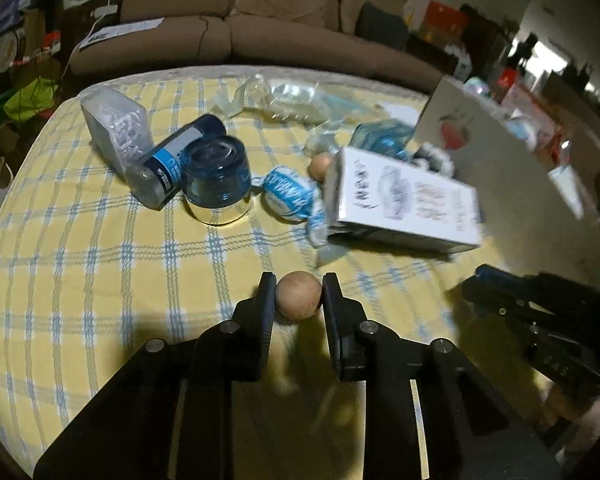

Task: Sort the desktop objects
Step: 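Grasp the brown egg with the left tool while the right tool grasps the blue packet, then carry the egg and blue packet over the box and open both tools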

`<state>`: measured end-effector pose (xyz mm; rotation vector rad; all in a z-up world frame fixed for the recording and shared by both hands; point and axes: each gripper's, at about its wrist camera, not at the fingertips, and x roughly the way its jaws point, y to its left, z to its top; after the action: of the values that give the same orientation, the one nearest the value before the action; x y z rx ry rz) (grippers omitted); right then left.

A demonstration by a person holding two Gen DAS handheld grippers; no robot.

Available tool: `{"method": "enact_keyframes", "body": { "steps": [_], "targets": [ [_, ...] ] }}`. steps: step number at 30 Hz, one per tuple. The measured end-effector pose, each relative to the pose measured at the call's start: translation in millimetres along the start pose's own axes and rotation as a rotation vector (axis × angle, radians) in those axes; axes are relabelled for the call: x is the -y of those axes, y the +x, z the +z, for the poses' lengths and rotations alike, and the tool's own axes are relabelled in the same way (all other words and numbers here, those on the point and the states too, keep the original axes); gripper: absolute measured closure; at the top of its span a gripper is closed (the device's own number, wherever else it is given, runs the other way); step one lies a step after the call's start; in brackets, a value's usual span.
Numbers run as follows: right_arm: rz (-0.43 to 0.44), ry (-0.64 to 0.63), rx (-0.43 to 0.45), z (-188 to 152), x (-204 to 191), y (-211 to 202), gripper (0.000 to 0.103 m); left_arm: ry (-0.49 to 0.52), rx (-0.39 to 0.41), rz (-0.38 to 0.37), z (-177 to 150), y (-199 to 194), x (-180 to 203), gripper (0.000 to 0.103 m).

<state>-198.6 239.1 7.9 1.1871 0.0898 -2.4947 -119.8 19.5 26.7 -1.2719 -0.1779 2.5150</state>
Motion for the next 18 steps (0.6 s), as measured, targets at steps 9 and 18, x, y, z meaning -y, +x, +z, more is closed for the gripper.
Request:
{"method": "enact_keyframes", "body": {
  "steps": [9, 18],
  "targets": [
    [0.085, 0.036, 0.081, 0.5, -1.8, -83.2, 0.081, 0.050, 0.050, -0.145, 8.4, -62.9, 60.9, 0.082],
    [0.023, 0.137, 0.151, -3.3, 59.9, -164.9, 0.081, 0.126, 0.046, -0.328, 13.7, -78.1, 179.8, 0.081]
  ]
}}
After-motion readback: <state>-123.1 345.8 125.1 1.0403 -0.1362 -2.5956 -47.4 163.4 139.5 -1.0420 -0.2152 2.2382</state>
